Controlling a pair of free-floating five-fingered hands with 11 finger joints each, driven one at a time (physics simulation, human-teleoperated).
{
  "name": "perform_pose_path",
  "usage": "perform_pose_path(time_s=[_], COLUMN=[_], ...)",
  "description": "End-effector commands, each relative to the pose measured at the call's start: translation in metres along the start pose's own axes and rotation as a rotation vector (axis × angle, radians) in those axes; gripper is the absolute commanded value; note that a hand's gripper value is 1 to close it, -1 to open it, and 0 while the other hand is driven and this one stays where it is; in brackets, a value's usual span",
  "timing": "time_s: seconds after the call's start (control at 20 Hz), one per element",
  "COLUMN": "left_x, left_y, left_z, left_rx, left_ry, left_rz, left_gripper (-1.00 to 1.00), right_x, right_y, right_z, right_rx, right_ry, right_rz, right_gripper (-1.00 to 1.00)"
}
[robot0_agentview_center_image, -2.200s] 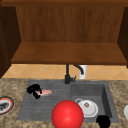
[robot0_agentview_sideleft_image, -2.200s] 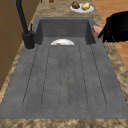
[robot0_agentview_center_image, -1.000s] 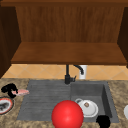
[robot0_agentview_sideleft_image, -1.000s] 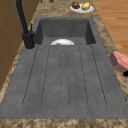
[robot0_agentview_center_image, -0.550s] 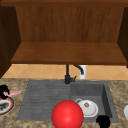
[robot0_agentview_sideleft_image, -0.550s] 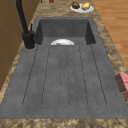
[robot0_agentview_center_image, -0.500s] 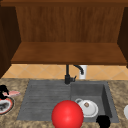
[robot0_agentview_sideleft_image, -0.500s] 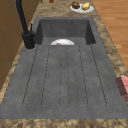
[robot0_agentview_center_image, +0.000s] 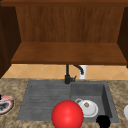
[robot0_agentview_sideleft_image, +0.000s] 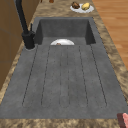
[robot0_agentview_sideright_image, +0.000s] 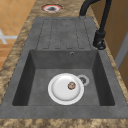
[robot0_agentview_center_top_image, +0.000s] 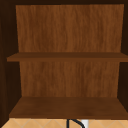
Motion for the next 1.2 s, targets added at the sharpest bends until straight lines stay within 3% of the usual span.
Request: perform_pose_path(time_s=[0.0,0.15,0.35,0.65,0.9,1.15], left_x=[0.002,-0.005,-0.021,-0.049,-0.067,-0.08], left_y=[-0.013,-0.02,-0.032,-0.047,-0.069,-0.092], left_z=[0.038,0.064,0.086,0.104,0.127,0.165], left_rx=[0.043,0.062,0.065,0.036,0.067,0.077], left_ry=[-0.022,-0.036,-0.048,-0.03,-0.034,-0.041], left_rz=[-0.021,-0.028,-0.057,-0.042,-0.035,-0.031], left_gripper=[1.0,1.0,1.0,1.0,1.0,1.0], right_x=[0.0,0.0,0.0,0.0,0.0,0.0], right_y=[0.0,0.0,0.0,0.0,0.0,0.0], right_z=[0.0,0.0,0.0,0.0,0.0,0.0], right_rx=[0.0,0.0,0.0,0.0,0.0,0.0], right_ry=[0.0,0.0,0.0,0.0,0.0,0.0], right_rz=[0.0,0.0,0.0,0.0,0.0,0.0], right_gripper=[0.0,0.0,0.0,0.0,0.0,0.0])
